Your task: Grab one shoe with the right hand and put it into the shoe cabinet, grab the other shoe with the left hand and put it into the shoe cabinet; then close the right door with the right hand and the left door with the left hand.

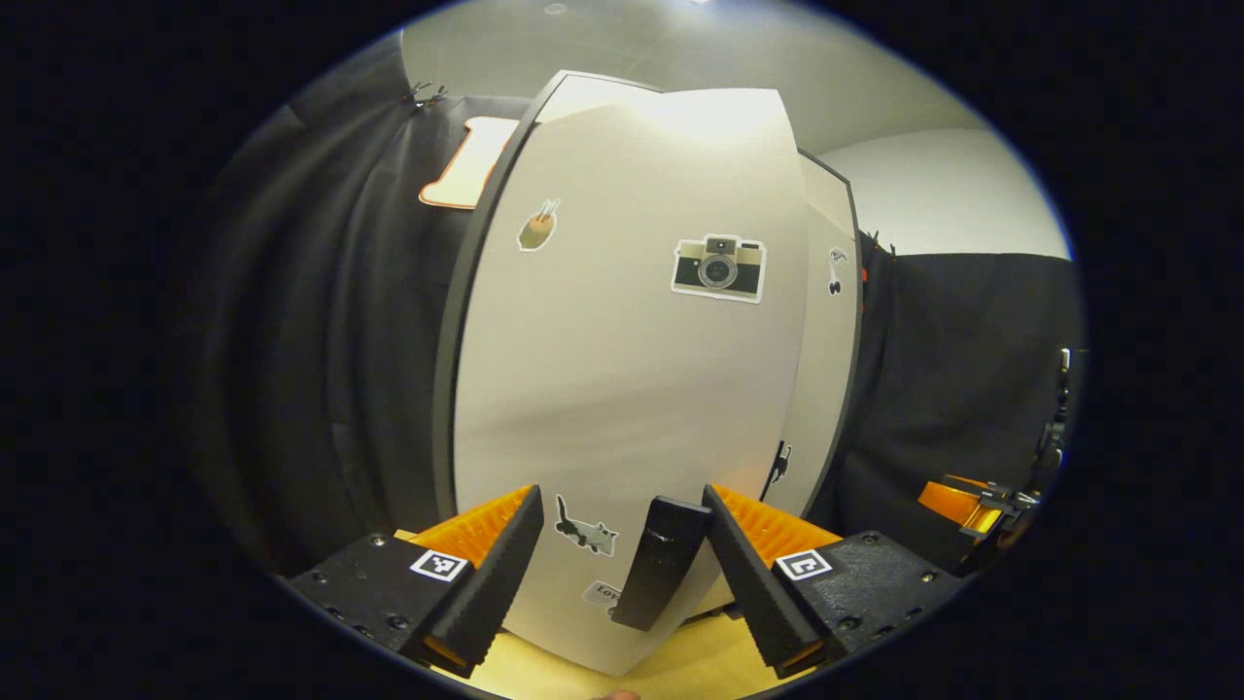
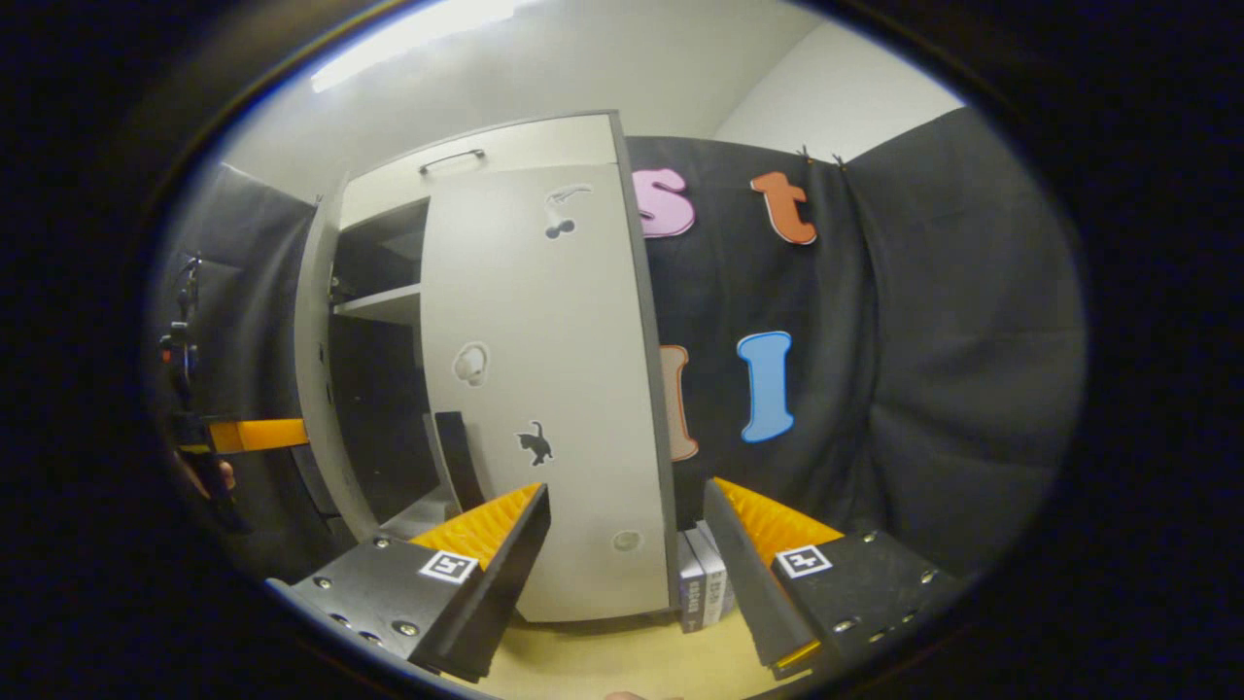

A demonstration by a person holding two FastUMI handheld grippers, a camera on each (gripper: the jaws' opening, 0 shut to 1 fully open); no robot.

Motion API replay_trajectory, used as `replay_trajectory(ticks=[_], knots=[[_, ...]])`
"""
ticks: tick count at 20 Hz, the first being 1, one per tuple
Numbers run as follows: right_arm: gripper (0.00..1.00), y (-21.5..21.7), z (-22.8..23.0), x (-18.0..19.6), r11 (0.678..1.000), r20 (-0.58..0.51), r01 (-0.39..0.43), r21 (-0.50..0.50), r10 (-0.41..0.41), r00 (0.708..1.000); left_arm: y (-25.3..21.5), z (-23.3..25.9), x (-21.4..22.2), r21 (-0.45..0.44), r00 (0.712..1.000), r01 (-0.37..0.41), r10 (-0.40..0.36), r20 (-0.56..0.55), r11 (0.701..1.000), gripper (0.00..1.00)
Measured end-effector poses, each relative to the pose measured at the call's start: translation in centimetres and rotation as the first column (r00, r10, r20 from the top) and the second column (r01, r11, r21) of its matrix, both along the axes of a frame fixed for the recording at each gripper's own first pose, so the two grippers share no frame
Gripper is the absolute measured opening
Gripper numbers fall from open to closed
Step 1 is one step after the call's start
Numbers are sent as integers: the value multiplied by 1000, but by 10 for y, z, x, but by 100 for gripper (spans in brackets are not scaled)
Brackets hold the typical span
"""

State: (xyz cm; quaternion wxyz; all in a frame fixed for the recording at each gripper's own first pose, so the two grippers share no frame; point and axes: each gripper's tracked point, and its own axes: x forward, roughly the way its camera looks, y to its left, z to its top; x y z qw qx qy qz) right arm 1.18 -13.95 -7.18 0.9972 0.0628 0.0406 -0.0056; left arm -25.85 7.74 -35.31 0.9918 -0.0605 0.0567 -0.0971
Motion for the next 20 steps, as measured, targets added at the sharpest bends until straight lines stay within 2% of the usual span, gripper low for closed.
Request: replay_trajectory(ticks=[4,7,8,9,10,20], knots=[[95,-30,6,-12,997,11,72,1,-72,997,-13,-2,17,12,999,35,-36,12,999,99],[97,-46,8,-19,993,15,117,-3,-117,993,-22,-6,29,-25,998,61,-61,2,998,99],[98,-51,9,-22,992,17,126,0,-126,992,-25,-8,32,-41,998,69,-69,-1,997,99],[93,-54,8,-24,991,19,135,1,-135,991,-28,-8,35,-53,997,75,-75,-2,996,99],[98,-56,9,-27,989,21,145,-3,-145,989,-28,-9,34,-57,997,79,-79,-3,995,99],[98,-74,5,-30,979,21,202,-20,-202,979,-41,-12,53,-47,995,97,-97,4,994,99]])
